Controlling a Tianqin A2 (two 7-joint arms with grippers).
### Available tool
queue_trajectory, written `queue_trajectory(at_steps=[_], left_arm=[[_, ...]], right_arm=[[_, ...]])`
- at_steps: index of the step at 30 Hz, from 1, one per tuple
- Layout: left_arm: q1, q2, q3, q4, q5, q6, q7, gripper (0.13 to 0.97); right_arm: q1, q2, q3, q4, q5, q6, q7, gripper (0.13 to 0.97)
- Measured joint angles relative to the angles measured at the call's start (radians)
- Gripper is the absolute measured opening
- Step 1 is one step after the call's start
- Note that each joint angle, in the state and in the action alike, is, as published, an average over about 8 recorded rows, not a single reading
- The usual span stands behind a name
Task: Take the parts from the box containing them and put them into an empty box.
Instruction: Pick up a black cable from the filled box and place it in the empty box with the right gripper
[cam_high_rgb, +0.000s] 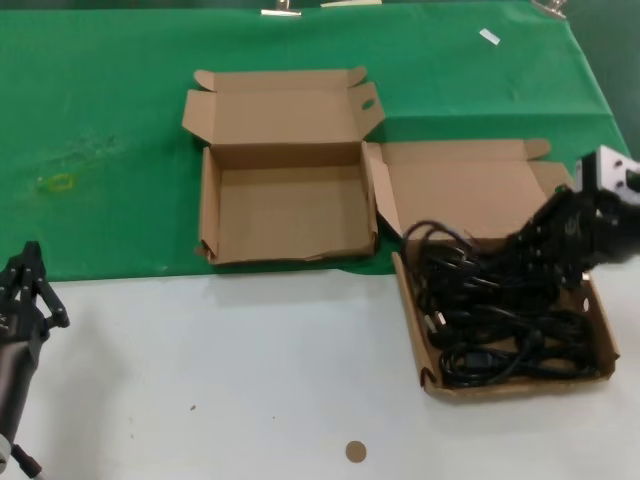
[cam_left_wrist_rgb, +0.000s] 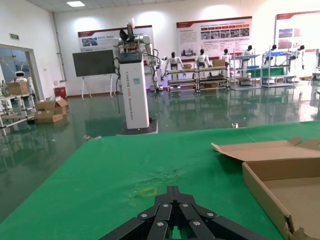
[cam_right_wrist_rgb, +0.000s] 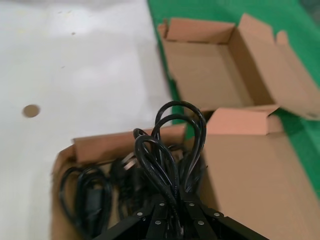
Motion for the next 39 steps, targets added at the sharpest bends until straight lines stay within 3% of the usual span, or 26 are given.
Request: queue_trajectory(at_steps=[16,39], left_arm=[[0.0,0.0,0.0,0.0,0.0,0.0,0.0,0.144],[0.0,0.0,0.0,0.0,0.0,0.0,0.0,0.144]], right_arm=[[0.194,-0.204,-0.061,-0.2,-0.083,0.047,-0.069,0.165],[0.389,-0.569,-0.136,-0.653,-0.122,0.192,-0.268,0.165]])
